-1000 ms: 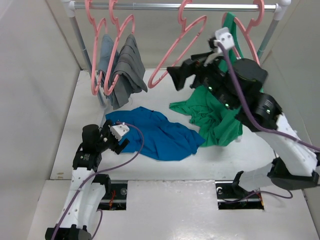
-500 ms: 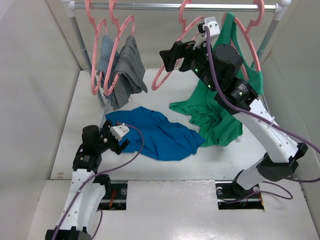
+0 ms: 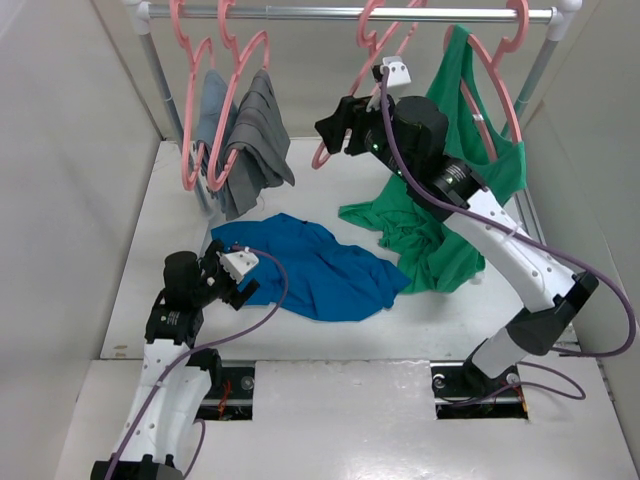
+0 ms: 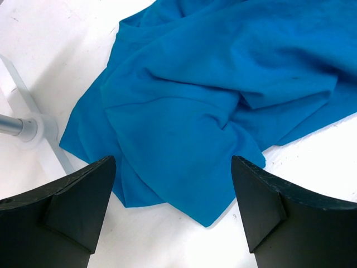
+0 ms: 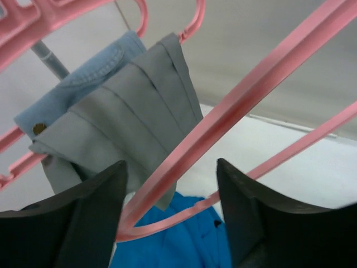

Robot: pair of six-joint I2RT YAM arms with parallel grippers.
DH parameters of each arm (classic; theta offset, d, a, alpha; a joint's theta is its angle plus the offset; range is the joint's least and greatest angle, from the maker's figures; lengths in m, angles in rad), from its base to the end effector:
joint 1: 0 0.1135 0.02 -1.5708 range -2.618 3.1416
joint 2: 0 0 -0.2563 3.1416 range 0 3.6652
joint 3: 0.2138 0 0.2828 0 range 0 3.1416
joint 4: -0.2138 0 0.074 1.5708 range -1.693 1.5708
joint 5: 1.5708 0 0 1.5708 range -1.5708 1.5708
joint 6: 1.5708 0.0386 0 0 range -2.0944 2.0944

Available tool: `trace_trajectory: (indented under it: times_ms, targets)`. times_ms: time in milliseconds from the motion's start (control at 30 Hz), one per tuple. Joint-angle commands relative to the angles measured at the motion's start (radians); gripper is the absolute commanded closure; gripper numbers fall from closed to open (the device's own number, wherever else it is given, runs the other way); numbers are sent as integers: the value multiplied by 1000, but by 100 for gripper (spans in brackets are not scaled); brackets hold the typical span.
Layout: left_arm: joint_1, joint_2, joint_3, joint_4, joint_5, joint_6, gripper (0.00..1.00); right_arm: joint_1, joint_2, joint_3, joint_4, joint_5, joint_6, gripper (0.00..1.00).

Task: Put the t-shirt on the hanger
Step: Grab a hanger with the right arm

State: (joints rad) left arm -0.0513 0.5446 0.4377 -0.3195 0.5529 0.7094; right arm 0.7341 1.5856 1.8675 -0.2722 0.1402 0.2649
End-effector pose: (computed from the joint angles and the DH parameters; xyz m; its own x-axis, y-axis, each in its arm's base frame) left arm 0.1780 -0.0294 0.2323 0.0261 0.5537 -0.8323 0.6645 0.6124 0.4283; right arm 0.2893 0.2538 0.5054 -0.1396 0.2233 -0.9647 -0.5420 0.7982 0.2631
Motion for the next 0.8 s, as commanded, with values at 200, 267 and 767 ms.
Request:
trace_trajectory:
  times_ms: [200, 267, 767]
  targets:
    - [-5, -12, -7, 23, 28, -2, 18, -39, -153, -134, 60, -60, 16, 74]
    - [-5, -12, -7, 23, 28, -2, 18, -48, -165, -134, 60, -94, 16, 79]
    - [-5, -112, -16, -22, 172, 129, 19, -213, -205, -143, -22, -673, -45, 100]
